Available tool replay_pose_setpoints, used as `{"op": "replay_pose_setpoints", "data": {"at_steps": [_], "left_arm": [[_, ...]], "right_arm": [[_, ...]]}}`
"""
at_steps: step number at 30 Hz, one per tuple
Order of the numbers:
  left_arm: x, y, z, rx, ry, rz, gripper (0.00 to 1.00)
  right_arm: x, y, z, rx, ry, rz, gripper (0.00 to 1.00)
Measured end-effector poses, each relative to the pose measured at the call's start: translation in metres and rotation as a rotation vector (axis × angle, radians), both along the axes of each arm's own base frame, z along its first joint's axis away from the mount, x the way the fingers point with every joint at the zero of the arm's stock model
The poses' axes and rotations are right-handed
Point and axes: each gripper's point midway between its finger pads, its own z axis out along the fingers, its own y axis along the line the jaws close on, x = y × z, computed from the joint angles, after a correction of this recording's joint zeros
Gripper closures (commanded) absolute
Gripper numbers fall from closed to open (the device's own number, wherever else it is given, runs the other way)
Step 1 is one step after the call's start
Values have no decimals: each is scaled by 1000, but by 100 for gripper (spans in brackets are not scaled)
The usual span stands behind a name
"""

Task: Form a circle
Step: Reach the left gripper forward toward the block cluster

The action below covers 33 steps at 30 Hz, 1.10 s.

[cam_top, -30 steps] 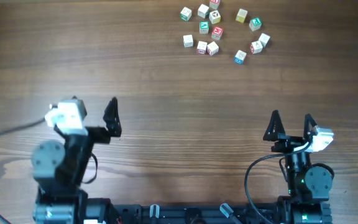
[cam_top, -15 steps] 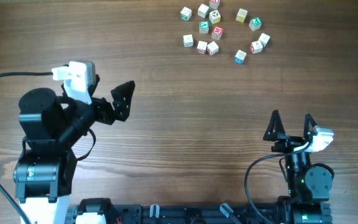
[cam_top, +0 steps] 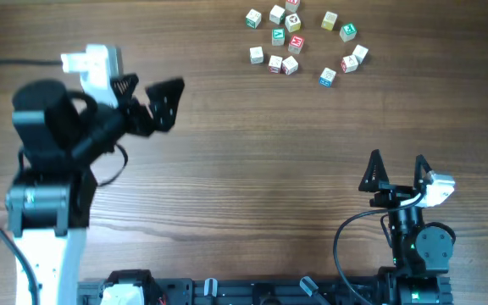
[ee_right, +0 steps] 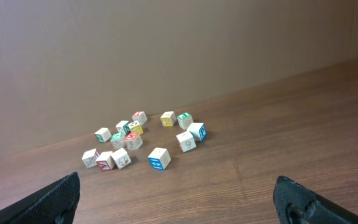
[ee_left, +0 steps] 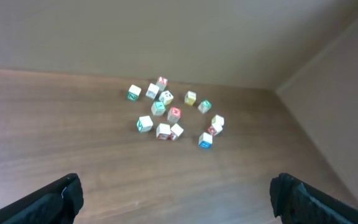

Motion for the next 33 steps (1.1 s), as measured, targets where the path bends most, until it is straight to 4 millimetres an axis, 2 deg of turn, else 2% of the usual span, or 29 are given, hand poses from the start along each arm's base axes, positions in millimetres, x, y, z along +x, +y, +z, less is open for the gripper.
{"op": "replay_pose_setpoints", "data": {"at_steps": [5, 8, 13, 22, 27, 33], "left_arm": [[26, -1, 11, -18, 62, 5, 2], [39, -11, 13, -21, 77, -22, 3], [50, -34, 6, 10, 97, -42, 3], [60, -49, -4, 86, 105, 2, 3], [77, -65, -14, 103, 132, -21, 7], [93, -90, -13, 109, 131, -62, 7]], "right_arm": [[0, 0, 0, 0, 0, 0, 0], [0, 0, 0, 0, 0, 0, 0], [0, 0, 0, 0, 0, 0, 0], [0, 0, 0, 0, 0, 0, 0], [0, 0, 0, 0, 0, 0, 0], [0, 0, 0, 0, 0, 0, 0]]}}
